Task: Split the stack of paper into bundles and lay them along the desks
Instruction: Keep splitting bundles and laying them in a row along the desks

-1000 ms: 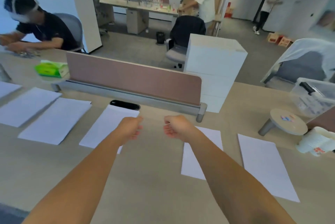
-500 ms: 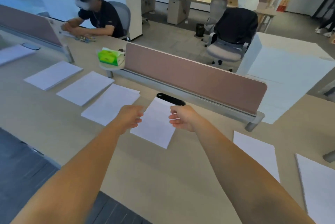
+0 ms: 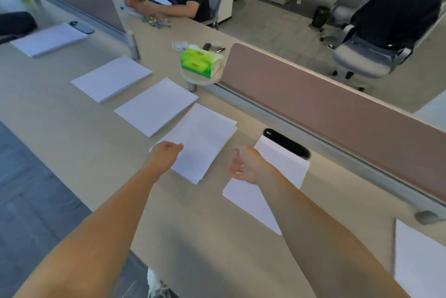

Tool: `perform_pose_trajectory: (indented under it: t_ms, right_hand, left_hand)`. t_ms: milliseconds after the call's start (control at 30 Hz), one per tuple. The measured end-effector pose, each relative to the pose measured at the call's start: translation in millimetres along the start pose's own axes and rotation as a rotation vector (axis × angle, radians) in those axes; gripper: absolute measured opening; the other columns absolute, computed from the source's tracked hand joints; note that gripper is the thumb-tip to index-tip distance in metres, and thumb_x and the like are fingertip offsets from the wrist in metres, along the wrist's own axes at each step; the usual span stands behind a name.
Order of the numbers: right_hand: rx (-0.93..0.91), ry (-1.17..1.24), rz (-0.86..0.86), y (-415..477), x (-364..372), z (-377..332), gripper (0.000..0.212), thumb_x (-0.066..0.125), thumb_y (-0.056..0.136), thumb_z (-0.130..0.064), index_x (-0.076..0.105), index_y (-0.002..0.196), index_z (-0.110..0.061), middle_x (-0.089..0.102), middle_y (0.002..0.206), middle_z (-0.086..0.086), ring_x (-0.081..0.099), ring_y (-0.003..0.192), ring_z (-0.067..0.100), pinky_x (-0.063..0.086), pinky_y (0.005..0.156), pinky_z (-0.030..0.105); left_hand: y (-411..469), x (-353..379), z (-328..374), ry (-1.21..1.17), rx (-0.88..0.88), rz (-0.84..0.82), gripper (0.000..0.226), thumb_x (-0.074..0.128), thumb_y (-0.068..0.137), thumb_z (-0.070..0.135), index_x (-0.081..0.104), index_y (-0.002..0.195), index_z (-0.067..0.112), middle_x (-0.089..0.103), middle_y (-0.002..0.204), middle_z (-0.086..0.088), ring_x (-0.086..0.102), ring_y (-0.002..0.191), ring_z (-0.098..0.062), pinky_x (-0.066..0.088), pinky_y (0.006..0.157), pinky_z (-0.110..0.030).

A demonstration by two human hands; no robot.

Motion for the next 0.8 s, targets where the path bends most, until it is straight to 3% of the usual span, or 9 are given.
perform_pose_trajectory:
  t_ms: [100, 200, 333, 467, 567, 633, 667, 733, 800]
  right_hand:
    - [0.037, 0.005, 0.094, 37, 25, -7, 0.018, 0.062, 0.076, -0.032, 0.053, 0.083, -0.019, 0.037, 0.072, 0.003, 0.035, 0.054, 0.018, 0.037, 0.059, 0.032]
    - [0.064, 0.005, 0.232, 81, 36, -14, 0.017, 0.063, 0.080, -0.031, 0.053, 0.083, -0.017, 0.036, 0.063, 0.003, 0.033, 0.045, 0.017, 0.033, 0.048, 0.028]
    - [0.124, -0.041, 0.404, 120, 40, -7, 0.024, 0.064, 0.083, -0.036, 0.059, 0.083, -0.013, 0.054, 0.074, 0.008, 0.052, 0.061, 0.023, 0.046, 0.062, 0.034]
    - [0.178, -0.088, 0.542, 152, 33, 3, 0.028, 0.056, 0.079, -0.034, 0.049, 0.066, -0.011, 0.048, 0.071, 0.015, 0.046, 0.064, 0.026, 0.037, 0.062, 0.038]
    - [0.237, -0.151, 0.569, 158, 44, -7, 0.032, 0.051, 0.089, -0.030, 0.037, 0.064, -0.015, 0.033, 0.064, 0.004, 0.033, 0.057, 0.021, 0.034, 0.066, 0.036]
    - [0.283, -0.180, 0.511, 165, 55, -7, 0.026, 0.047, 0.095, -0.032, 0.049, 0.078, -0.012, 0.038, 0.070, 0.003, 0.042, 0.066, 0.022, 0.043, 0.069, 0.033]
    - [0.281, -0.181, 0.501, 171, 57, -5, 0.026, 0.047, 0.096, -0.033, 0.058, 0.097, -0.009, 0.046, 0.077, 0.003, 0.050, 0.079, 0.025, 0.046, 0.076, 0.034]
    - [0.266, -0.180, 0.523, 185, 54, 3, 0.052, 0.050, 0.094, -0.036, 0.051, 0.134, -0.002, 0.057, 0.107, 0.010, 0.053, 0.106, 0.030, 0.043, 0.089, 0.037]
    - [0.289, -0.102, 0.515, 191, 58, 10, 0.063, 0.050, 0.092, -0.036, 0.041, 0.141, 0.003, 0.051, 0.132, 0.012, 0.050, 0.122, 0.032, 0.040, 0.090, 0.038]
  left_hand:
    - [66, -12, -17, 0.053, -0.022, -0.026, 0.046, 0.061, 0.086, 0.045, 0.061, 0.116, 0.009, 0.064, 0.117, -0.010, 0.060, 0.107, -0.027, 0.045, 0.095, -0.037]
    - [121, -17, -25, 0.131, -0.028, -0.086, 0.058, 0.064, 0.086, 0.045, 0.054, 0.131, 0.010, 0.057, 0.133, -0.007, 0.058, 0.112, -0.023, 0.044, 0.097, -0.035]
    - [171, -11, -34, 0.216, -0.066, -0.173, 0.062, 0.066, 0.086, 0.042, 0.051, 0.136, 0.009, 0.055, 0.138, -0.009, 0.054, 0.123, -0.027, 0.041, 0.106, -0.036]
    - [198, -11, -36, 0.268, -0.091, -0.174, 0.050, 0.065, 0.087, 0.034, 0.058, 0.128, 0.007, 0.063, 0.126, -0.013, 0.059, 0.115, -0.031, 0.044, 0.096, -0.034]
    - [214, -8, -39, 0.302, -0.146, -0.223, 0.047, 0.068, 0.085, 0.039, 0.064, 0.113, 0.002, 0.066, 0.117, -0.017, 0.061, 0.109, -0.033, 0.047, 0.090, -0.036]
    - [222, -3, -39, 0.386, -0.155, -0.267, 0.053, 0.066, 0.083, 0.048, 0.066, 0.109, 0.001, 0.068, 0.111, -0.018, 0.063, 0.105, -0.034, 0.050, 0.089, -0.038]
    - [224, 1, -38, 0.459, -0.142, -0.283, 0.058, 0.064, 0.082, 0.054, 0.067, 0.108, 0.002, 0.068, 0.110, -0.017, 0.062, 0.106, -0.034, 0.049, 0.088, -0.038]
    - [228, 3, -31, 0.640, -0.097, -0.261, 0.064, 0.060, 0.078, 0.063, 0.064, 0.111, 0.008, 0.060, 0.119, -0.015, 0.052, 0.116, -0.035, 0.044, 0.093, -0.040]
    - [228, 4, -24, 0.717, -0.063, -0.211, 0.064, 0.060, 0.080, 0.060, 0.057, 0.120, 0.010, 0.048, 0.127, -0.016, 0.042, 0.122, -0.037, 0.043, 0.097, -0.044]
Point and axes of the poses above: each hand's wrist, its own y-axis towards the middle knuckle, its own x-axis out of the palm, z = x × y, the point moved 8 cm from there along y, towards the middle knuckle
